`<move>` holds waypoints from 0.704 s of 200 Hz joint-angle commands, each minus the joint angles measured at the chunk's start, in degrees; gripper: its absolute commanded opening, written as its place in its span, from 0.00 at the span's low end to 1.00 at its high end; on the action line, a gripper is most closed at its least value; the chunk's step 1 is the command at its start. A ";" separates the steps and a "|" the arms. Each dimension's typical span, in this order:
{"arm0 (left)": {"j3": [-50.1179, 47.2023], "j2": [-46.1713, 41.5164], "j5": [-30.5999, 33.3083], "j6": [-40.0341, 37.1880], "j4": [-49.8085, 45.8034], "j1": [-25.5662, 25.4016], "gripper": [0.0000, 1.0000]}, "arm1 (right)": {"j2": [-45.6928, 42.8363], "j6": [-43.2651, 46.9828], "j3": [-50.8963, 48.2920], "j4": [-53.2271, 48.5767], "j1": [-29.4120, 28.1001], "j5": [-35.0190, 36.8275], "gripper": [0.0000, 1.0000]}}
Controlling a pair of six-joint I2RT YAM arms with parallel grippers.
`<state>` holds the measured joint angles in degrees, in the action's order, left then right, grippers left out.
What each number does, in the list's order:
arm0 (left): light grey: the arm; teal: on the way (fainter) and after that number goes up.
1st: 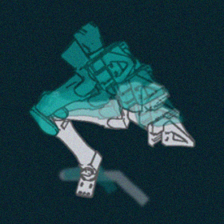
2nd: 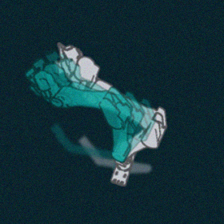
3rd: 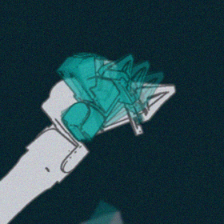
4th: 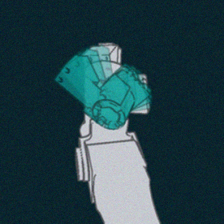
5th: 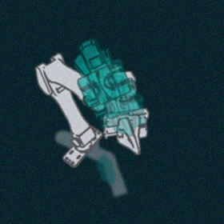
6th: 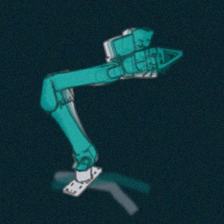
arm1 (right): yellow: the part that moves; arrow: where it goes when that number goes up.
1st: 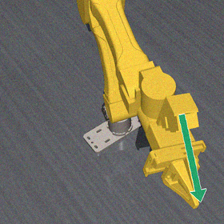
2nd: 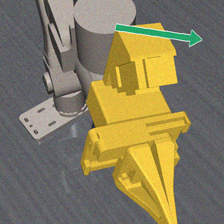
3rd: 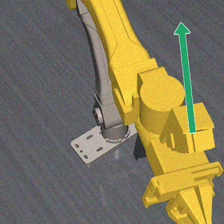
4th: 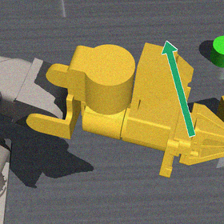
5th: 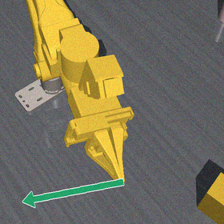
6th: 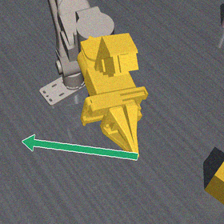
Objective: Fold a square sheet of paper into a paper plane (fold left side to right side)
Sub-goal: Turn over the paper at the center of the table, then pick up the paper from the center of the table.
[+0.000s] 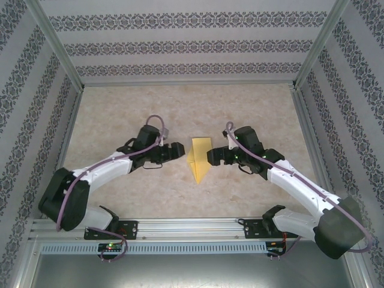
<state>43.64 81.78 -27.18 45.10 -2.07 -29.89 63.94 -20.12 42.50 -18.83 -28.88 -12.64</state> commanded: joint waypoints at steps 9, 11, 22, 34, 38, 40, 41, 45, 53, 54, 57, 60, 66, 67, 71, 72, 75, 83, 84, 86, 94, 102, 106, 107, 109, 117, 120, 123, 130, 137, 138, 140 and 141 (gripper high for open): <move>2.35 3.93 1.43 4.82 3.95 -3.77 0.80 | 0.50 -4.58 -0.42 5.06 1.97 -3.33 0.98; 2.40 4.29 1.60 5.00 3.96 -3.90 0.80 | 0.49 -4.58 -0.41 4.91 2.05 -3.24 0.98; 2.35 6.15 1.69 5.96 4.94 -4.53 0.80 | 0.40 -4.44 -0.74 4.81 2.32 -3.21 0.98; 2.83 8.50 0.30 6.92 7.01 -5.12 0.79 | 0.39 -4.38 -1.11 4.82 2.42 -3.17 0.98; 3.06 9.32 -0.15 7.21 7.69 -5.38 0.79 | 0.39 -4.41 -1.23 4.78 2.47 -3.17 0.98; 3.21 9.68 -0.39 7.37 8.04 -5.49 0.79 | 0.39 -4.36 -1.29 4.73 2.51 -3.17 0.98; 3.30 9.79 -0.49 7.42 8.22 -5.60 0.79 | 0.44 -4.34 -1.33 4.70 2.51 -3.18 0.98; 3.69 10.45 -0.81 7.58 8.63 -5.84 0.79 | 0.48 -4.36 -1.43 4.68 2.56 -3.11 0.98; 4.54 11.79 -1.08 7.77 9.08 -6.43 0.78 | 0.59 -4.46 -1.58 4.51 2.68 -2.87 0.98; 4.67 11.98 -1.15 7.79 9.09 -6.51 0.78 | 0.58 -4.48 -1.61 4.46 2.69 -2.89 0.98; 5.09 12.37 -1.20 7.81 9.10 -6.72 0.78 | 0.59 -4.49 -1.74 4.42 2.65 -2.87 0.98; 5.36 12.87 -1.25 7.75 9.10 -6.94 0.77 | 0.62 -4.45 -1.89 4.43 2.76 -2.90 0.98; 5.99 13.81 -1.44 7.72 9.09 -7.30 0.76 | 0.49 -4.53 -2.05 4.47 2.78 -2.83 0.98; 6.14 13.96 -1.45 7.72 9.09 -7.34 0.76 | 0.49 -4.51 -2.06 4.49 2.82 -2.83 0.98; 6.53 14.52 -1.58 7.80 9.14 -7.52 0.75 | 0.40 -4.56 -2.27 4.45 2.87 -2.75 0.98; 6.63 14.62 -1.57 7.81 9.12 -7.58 0.75 | 0.35 -4.57 -2.30 4.48 2.87 -2.74 0.98; 6.82 14.98 -1.61 7.81 9.10 -7.70 0.75 | 0.34 -4.62 -2.44 4.48 2.95 -2.65 0.98; 7.57 16.08 -1.63 7.85 9.01 -7.98 0.73 | 0.15 -4.62 -2.72 4.53 3.13 -2.72 0.98; 7.63 16.24 -1.64 7.87 9.01 -7.99 0.73 | 0.10 -4.60 -2.75 4.52 3.17 -2.73 0.98; 7.74 16.47 -1.69 7.89 9.01 -8.06 0.73 | 0.06 -4.61 -2.83 4.53 3.21 -2.80 0.98; 8.09 17.35 -1.91 8.15 9.49 -8.25 0.71 | -0.17 -4.65 -3.03 4.51 3.43 -2.82 0.98; 8.44 18.18 -2.17 8.45 10.08 -8.43 0.70 | -0.43 -4.58 -3.21 4.41 3.64 -2.86 0.98; 8.68 18.59 -2.25 8.56 10.31 -8.51 0.69 | -0.54 -4.58 -3.28 4.33 3.73 -2.83 0.98; 8.71 18.68 -2.26 8.58 10.36 -8.51 0.69 | -0.56 -4.49 -3.29 4.28 3.78 -2.83 0.98; 8.80 18.92 -2.28 8.62 10.40 -8.56 0.69 | -0.57 -4.49 -3.34 4.32 3.80 -2.83 0.98; 9.42 19.80 -2.39 8.60 10.21 -8.77 0.68 | -0.80 -4.45 -3.52 4.08 4.04 -2.83 0.98; 9.71 20.14 -2.37 8.60 9.99 -8.85 0.67 | -0.89 -4.46 -3.56 3.96 4.19 -2.87 0.98; 9.96 20.48 -2.32 8.59 9.85 -8.91 0.67 | -1.04 -4.43 -3.63 3.96 4.30 -2.87 0.98; 10.36 21.25 -2.39 8.58 9.83 -9.11 0.66 | -1.26 -4.40 -3.82 3.86 4.56 -3.04 0.98; 10.63 21.99 -2.30 8.73 9.85 -9.22 0.65 | -1.44 -4.39 -3.96 3.86 4.79 -3.17 0.98; 10.70 22.09 -2.28 8.75 9.91 -9.22 0.65 | -1.53 -4.44 -3.98 3.83 4.80 -3.22 0.98; 10.77 22.32 -2.31 8.77 9.96 -9.29 0.65 | -1.65 -4.43 -4.00 3.79 4.87 -3.25 0.98; 10.81 22.44 -2.29 8.82 9.97 -9.30 0.64 | -1.68 -4.42 -4.05 3.79 4.97 -3.26 0.98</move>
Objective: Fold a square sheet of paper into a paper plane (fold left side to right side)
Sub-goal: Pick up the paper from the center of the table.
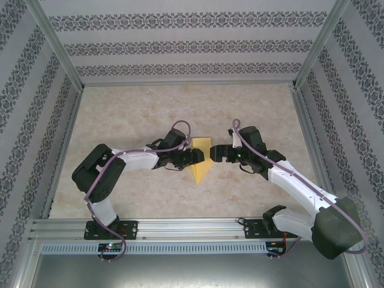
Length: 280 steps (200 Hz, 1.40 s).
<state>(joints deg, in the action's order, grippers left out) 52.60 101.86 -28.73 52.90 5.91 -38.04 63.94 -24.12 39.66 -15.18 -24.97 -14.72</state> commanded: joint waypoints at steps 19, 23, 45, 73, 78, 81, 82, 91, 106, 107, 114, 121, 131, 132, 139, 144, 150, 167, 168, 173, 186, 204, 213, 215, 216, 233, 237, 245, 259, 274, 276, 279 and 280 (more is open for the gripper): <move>2.21 3.91 -1.05 1.23 3.44 -1.42 0.57 | -2.19 -0.45 -1.56 -0.01 1.64 -1.89 0.98; 2.18 4.11 -1.29 1.26 4.03 -1.42 0.56 | -2.31 -0.49 -1.72 0.03 1.73 -2.05 0.98; 1.88 4.83 -2.07 1.08 7.50 -1.43 0.46 | -2.30 -0.34 -2.50 0.04 2.53 -3.15 0.98; 2.07 4.98 -2.43 -1.36 9.42 -1.37 0.33 | -1.72 -0.50 -3.60 1.39 4.02 -6.01 0.98; 2.07 4.97 -2.30 -1.98 9.39 -1.33 0.30 | -1.48 -0.56 -3.77 1.77 4.35 -6.81 0.98; 2.11 5.01 -2.26 -2.28 9.34 -1.26 0.29 | -1.22 -0.58 -3.80 1.89 4.73 -7.26 0.98; 2.09 4.96 -2.32 -2.37 9.36 -1.25 0.28 | -1.12 -0.58 -3.80 1.94 4.83 -7.48 0.98; 1.81 4.92 -2.74 -3.02 9.74 -0.82 0.25 | -0.39 -0.77 -3.93 2.77 5.85 -9.84 0.98; 0.28 4.04 -3.30 -3.78 11.03 -0.09 0.19 | 0.80 -1.66 -4.62 6.11 8.34 -15.05 0.98; 0.12 3.96 -3.41 -3.82 11.17 -0.05 0.18 | 0.86 -1.78 -4.69 6.43 8.48 -15.41 0.98; -0.93 3.41 -3.91 -4.26 12.23 0.47 0.16 | 1.34 -2.22 -5.22 8.59 9.75 -18.15 0.98; -1.96 2.76 -4.48 -4.63 13.17 1.04 0.14 | 2.07 -2.65 -5.66 11.07 10.79 -20.59 0.98; -3.64 1.80 -5.48 -5.35 14.88 1.83 0.12 | 3.35 -3.28 -5.99 14.02 12.35 -23.28 0.98; -3.82 1.69 -5.60 -5.44 15.12 1.92 0.12 | 3.50 -3.29 -5.99 14.34 12.51 -23.57 0.98; -4.66 1.18 -6.34 -6.14 15.91 2.45 0.11 | 4.76 -3.41 -5.99 16.31 13.47 -25.56 0.98; -5.14 0.85 -6.70 -6.50 16.11 2.76 0.09 | 5.70 -3.59 -5.92 17.60 13.93 -26.66 0.98; -5.58 0.62 -7.44 -6.93 16.52 3.16 0.08 | 6.96 -3.82 -5.76 18.91 14.51 -27.65 0.98; -6.51 0.18 -9.44 -7.56 17.29 4.33 0.03 | 11.40 -3.46 -4.86 22.27 15.52 -30.25 0.95; -6.53 0.18 -9.56 -7.60 17.34 4.44 0.02 | 11.70 -3.47 -4.72 22.33 15.50 -30.31 0.95; -6.95 0.09 -10.24 -7.70 17.87 4.90 0.01 | 13.25 -3.24 -4.22 22.88 15.65 -30.79 0.93; -8.24 -0.17 -11.80 -7.51 19.67 5.89 0.00 | 17.14 -3.12 -2.93 25.03 15.83 -32.71 0.88; -10.03 -0.68 -14.00 -7.40 22.08 7.31 0.00 | 22.82 -4.37 -1.52 29.03 15.75 -34.80 0.82; -10.77 -0.96 -15.41 -7.68 23.04 7.89 0.00 | 24.95 -4.86 -0.81 30.51 15.67 -35.39 0.80; -10.88 -0.97 -15.83 -7.76 23.19 8.03 0.00 | 25.47 -4.88 -0.63 30.86 15.59 -35.56 0.79; -10.91 -0.97 -16.01 -7.79 23.40 8.09 0.00 | 25.72 -4.88 -0.55 30.97 15.58 -35.64 0.79; -12.03 -1.44 -17.89 -8.44 24.64 8.68 0.00 | 29.66 -5.58 1.02 33.37 15.01 -37.13 0.78; -12.11 -1.49 -18.37 -8.76 24.59 8.79 0.00 | 30.67 -5.80 1.54 34.04 14.77 -37.79 0.78; -12.13 -1.58 -19.20 -9.12 24.34 8.95 0.00 | 32.43 -5.87 2.70 34.39 14.17 -38.47 0.77; -12.14 -1.84 -20.29 -9.87 23.89 9.04 0.00 | 35.11 -6.02 4.08 35.31 13.17 -38.80 0.76; -12.29 -2.43 -20.73 -10.27 23.79 9.19 0.00 | 37.33 -7.03 4.87 37.37 13.02 -39.02 0.76; -12.33 -2.54 -20.75 -10.28 23.86 9.16 0.00 | 37.67 -7.35 4.87 37.76 13.02 -39.10 0.76; -12.42 -2.67 -20.83 -10.34 23.89 9.21 0.00 | 38.12 -7.73 4.93 38.35 13.02 -39.31 0.76; -12.43 -2.65 -20.79 -10.35 23.89 9.21 0.00 | 38.29 -7.85 4.92 38.63 13.02 -39.37 0.76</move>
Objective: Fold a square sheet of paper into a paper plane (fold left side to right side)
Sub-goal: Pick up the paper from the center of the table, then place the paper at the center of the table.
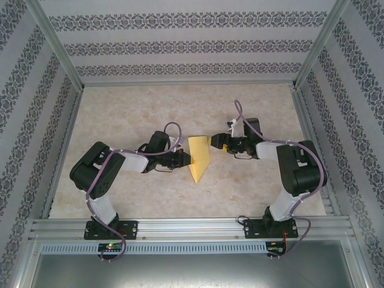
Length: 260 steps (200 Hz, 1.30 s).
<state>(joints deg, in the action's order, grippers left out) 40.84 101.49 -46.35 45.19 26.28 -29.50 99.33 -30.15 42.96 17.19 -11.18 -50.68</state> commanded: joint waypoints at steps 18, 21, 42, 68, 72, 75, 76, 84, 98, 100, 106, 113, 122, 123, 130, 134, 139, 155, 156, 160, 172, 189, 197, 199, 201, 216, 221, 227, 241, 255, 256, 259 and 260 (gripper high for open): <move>-0.67 -2.45 -3.47 -2.89 3.35 0.67 0.00 | 5.73 -3.87 2.39 10.28 -1.11 -5.60 0.73; -0.66 -2.40 -3.41 -2.91 3.26 0.67 0.00 | 6.11 -4.12 2.49 10.70 -1.27 -5.78 0.73; -0.35 -1.85 -3.79 -2.93 3.36 0.65 0.00 | 7.11 -4.14 2.50 12.04 -1.73 -6.61 0.68; -0.37 -1.26 -3.77 -2.70 3.93 0.67 0.00 | 7.04 -4.64 1.47 13.72 -1.87 -7.64 0.59; -0.39 -1.17 -3.76 -2.60 3.93 0.75 0.00 | 7.03 -4.61 1.38 13.70 -1.91 -7.68 0.57; -0.40 -1.07 -3.81 -2.58 3.88 0.70 0.00 | 6.98 -4.65 1.33 13.66 -1.91 -7.68 0.55; -0.36 -1.05 -3.82 -2.57 3.87 0.68 0.00 | 6.95 -4.65 1.29 13.66 -1.92 -7.73 0.55; -0.22 -0.80 -3.86 -2.59 3.88 0.71 0.00 | 6.78 -4.28 0.92 13.38 -1.92 -7.44 0.52; 0.01 -0.37 -3.88 -2.65 3.64 0.75 0.00 | 6.32 -3.12 0.63 11.76 -1.81 -6.70 0.46; 0.03 -0.28 -3.85 -2.65 3.65 0.76 0.00 | 6.21 -3.02 0.50 11.51 -1.78 -6.65 0.45; 0.03 -0.08 -3.77 -2.76 3.47 0.76 0.00 | 5.91 -2.56 0.44 10.88 -1.65 -6.26 0.43; 0.07 0.18 -3.76 -2.82 3.50 0.76 0.00 | 5.51 -1.98 0.29 10.04 -1.59 -5.94 0.41; 0.12 0.50 -3.80 -2.71 3.56 0.76 0.00 | 5.06 -1.29 0.28 8.95 -1.40 -5.35 0.37; 0.12 0.52 -3.78 -2.72 3.58 0.71 0.00 | 4.98 -1.21 0.28 8.80 -1.44 -5.28 0.37; 0.12 0.69 -3.80 -2.75 3.51 0.76 0.00 | 4.53 -0.59 0.28 7.90 -1.39 -4.94 0.35; 0.12 0.78 -3.89 -2.81 3.59 0.76 0.00 | 4.33 -0.22 0.28 7.32 -1.39 -4.71 0.34; 0.14 0.86 -3.86 -2.86 3.55 0.76 0.00 | 4.10 0.17 0.24 6.59 -1.32 -4.53 0.32; 0.18 1.40 -3.92 -3.17 3.60 0.71 0.00 | 3.53 1.34 0.53 4.76 -1.30 -4.26 0.27; 0.24 1.46 -3.92 -3.17 3.60 0.73 0.00 | 3.52 1.37 0.54 4.68 -1.30 -4.26 0.27; 0.23 1.68 -4.07 -3.13 3.74 0.75 0.00 | 3.38 1.64 0.52 4.33 -1.29 -4.19 0.25; 0.39 2.47 -4.47 -3.17 4.03 0.75 0.00 | 2.95 2.31 0.52 3.18 -1.29 -3.63 0.23; 0.47 3.50 -4.73 -2.92 4.80 0.76 0.00 | 2.30 3.82 0.43 1.05 -1.13 -2.78 0.22; 0.58 3.95 -4.91 -2.84 5.11 0.73 0.00 | 2.10 4.30 0.39 0.34 -1.06 -2.60 0.22; 0.58 4.10 -4.92 -2.87 5.12 0.75 0.00 | 2.03 4.42 0.44 0.14 -1.11 -2.50 0.22; 0.56 4.21 -4.97 -2.88 5.17 0.75 0.00 | 1.97 4.51 0.43 -0.01 -1.12 -2.48 0.22; 0.73 4.80 -4.90 -2.94 5.19 0.76 0.00 | 1.67 5.15 0.31 -0.97 -1.02 -2.34 0.22; 0.72 4.97 -4.91 -2.91 5.18 0.76 0.00 | 1.54 5.30 0.28 -1.23 -1.04 -2.17 0.21; 0.67 5.05 -4.83 -2.91 5.27 0.76 0.00 | 1.42 5.61 0.33 -1.83 -0.94 -2.00 0.20; 0.73 4.98 -4.68 -3.25 4.86 0.83 0.03 | 1.07 6.21 0.43 -3.11 -0.87 -1.33 0.13; 0.89 4.60 -4.28 -4.03 3.40 0.97 0.09 | 0.63 6.78 0.63 -4.51 -0.93 -0.75 0.06; 0.90 4.55 -4.24 -4.04 3.24 1.00 0.10 | 0.57 6.82 0.63 -4.52 -0.94 -0.75 0.05; 1.02 4.44 -4.11 -4.43 2.79 1.02 0.12 | 0.46 6.78 0.68 -4.68 -0.95 -0.60 0.03; 1.01 4.39 -4.06 -4.51 2.62 1.02 0.12 | 0.40 6.82 0.70 -4.78 -0.95 -0.58 0.03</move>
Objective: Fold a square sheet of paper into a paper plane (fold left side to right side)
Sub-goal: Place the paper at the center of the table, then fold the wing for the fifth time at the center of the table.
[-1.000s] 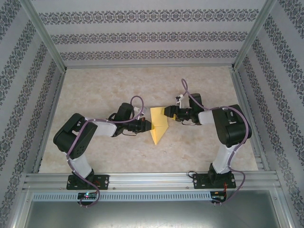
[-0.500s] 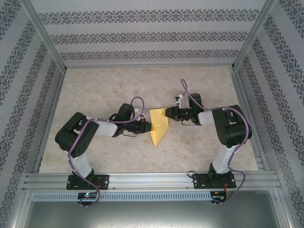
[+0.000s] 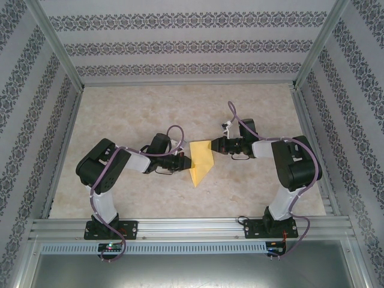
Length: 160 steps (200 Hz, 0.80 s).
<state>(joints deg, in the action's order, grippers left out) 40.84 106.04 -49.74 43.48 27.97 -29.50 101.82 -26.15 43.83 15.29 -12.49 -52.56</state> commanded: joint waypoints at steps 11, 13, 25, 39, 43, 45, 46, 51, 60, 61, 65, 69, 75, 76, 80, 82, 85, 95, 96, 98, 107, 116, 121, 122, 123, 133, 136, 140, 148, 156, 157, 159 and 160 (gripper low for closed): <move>1.23 -0.85 -0.13 -3.93 -1.06 1.27 0.17 | -2.70 2.99 -0.08 -4.16 0.39 1.90 0.00; 1.25 -1.01 -0.02 -4.20 -1.33 1.35 0.19 | -2.86 3.02 -0.11 -4.42 0.35 2.10 0.00; 1.41 -2.40 0.98 -5.55 -4.24 1.92 0.33 | -3.82 3.27 0.02 -6.07 0.36 3.37 0.00; 1.25 -5.07 2.82 -7.58 -7.95 2.87 0.45 | -4.95 3.52 0.13 -8.04 0.34 4.32 0.00; 1.18 -6.03 3.76 -8.38 -9.35 3.12 0.48 | -5.31 3.41 0.18 -8.60 0.22 4.73 0.00; 1.15 -6.50 4.25 -8.76 -10.35 3.19 0.49 | -5.49 3.33 0.17 -8.96 0.19 4.96 0.00; 1.12 -6.61 4.49 -8.94 -10.76 3.29 0.49 | -5.53 3.27 0.19 -9.09 0.23 5.07 0.00; 1.09 -8.10 5.85 -9.99 -12.75 3.67 0.52 | -6.02 3.17 0.26 -9.81 0.12 5.42 0.00; 0.85 -10.79 8.27 -11.53 -16.11 4.14 0.58 | -6.70 2.88 0.37 -10.90 -0.07 5.94 0.00; 0.88 -11.09 8.57 -11.73 -16.55 4.21 0.59 | -6.80 2.87 0.33 -11.03 -0.12 6.09 0.00; 0.89 -12.35 10.07 -12.50 -18.49 4.35 0.61 | -7.15 2.66 0.43 -11.71 -0.21 6.67 0.00; 1.00 -13.87 11.70 -13.43 -20.45 4.36 0.63 | -7.49 2.47 0.50 -12.31 -0.39 7.11 0.00; 1.09 -15.97 13.93 -14.89 -23.39 4.29 0.65 | -7.96 2.19 0.58 -13.04 -0.62 7.56 0.00; 1.08 -16.40 14.21 -14.99 -23.75 4.28 0.65 | -8.05 2.17 0.61 -13.20 -0.61 7.69 0.00; 1.13 -17.63 15.37 -15.79 -25.20 4.23 0.66 | -8.30 1.86 0.74 -13.79 -0.77 8.07 0.00; 1.05 -18.59 15.92 -16.13 -25.93 4.15 0.67 | -8.39 1.75 0.80 -14.12 -0.89 8.32 0.00; 0.97 -19.76 16.67 -16.67 -27.03 4.11 0.67 | -8.59 1.48 0.94 -14.55 -0.94 8.64 0.00; 0.70 -23.77 19.22 -18.37 -29.93 3.36 0.66 | -8.98 0.82 1.18 -15.24 -1.42 9.08 0.00; 0.63 -24.17 19.49 -18.54 -30.27 3.20 0.66 | -9.00 0.74 1.26 -15.31 -1.45 9.15 0.00; 0.57 -24.97 19.87 -18.83 -30.87 2.97 0.65 | -9.07 0.57 1.37 -15.62 -1.52 9.25 0.00; 0.41 -28.29 22.22 -19.96 -33.70 1.41 0.64 | -9.18 -0.04 2.01 -16.86 -1.89 9.88 0.00; 0.40 -31.16 24.48 -21.21 -36.26 -0.90 0.63 | -9.26 -0.39 2.72 -17.99 -2.24 10.02 0.00; 0.49 -32.48 25.84 -21.80 -37.68 -2.76 0.62 | -9.32 -0.58 3.23 -18.88 -2.42 10.31 0.00; 0.48 -32.74 26.10 -21.92 -37.97 -3.16 0.62 | -9.34 -0.62 3.29 -18.97 -2.48 10.43 0.00; 0.52 -32.96 26.40 -22.02 -38.20 -3.35 0.62 | -9.35 -0.64 3.37 -19.15 -2.55 10.44 0.00; 0.69 -34.72 28.56 -22.33 -39.95 -6.90 0.63 | -9.44 -1.16 4.55 -20.91 -2.89 11.16 0.00; 0.73 -35.04 29.28 -22.31 -40.16 -8.01 0.63 | -9.51 -1.24 4.93 -21.58 -3.07 11.31 0.00; 0.73 -35.35 30.14 -22.05 -40.41 -9.30 0.63 | -9.45 -1.54 5.49 -22.30 -3.24 11.60 0.00; 0.73 -35.62 31.88 -21.62 -40.70 -11.94 0.64 | -9.40 -1.90 6.43 -23.68 -3.57 12.08 0.00; 1.02 -35.27 34.47 -21.19 -41.01 -14.73 0.66 | -9.27 -2.44 7.62 -24.98 -3.85 12.51 0.00; 1.05 -35.14 34.81 -21.18 -41.08 -15.07 0.66 | -9.27 -2.42 7.73 -25.15 -3.90 12.58 0.00; 1.25 -34.90 35.57 -21.10 -41.29 -15.77 0.66 | -9.21 -2.57 7.93 -25.44 -3.93 12.63 0.00; 1.34 -34.79 35.93 -21.09 -41.39 -16.12 0.67 | -9.19 -2.62 8.06 -25.64 -3.94 12.69 0.00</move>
<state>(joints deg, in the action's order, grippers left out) 41.17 70.70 -23.05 24.60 -6.28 -39.44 93.78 -27.03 48.36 -4.82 -15.53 -42.22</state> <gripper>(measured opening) 0.651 0.037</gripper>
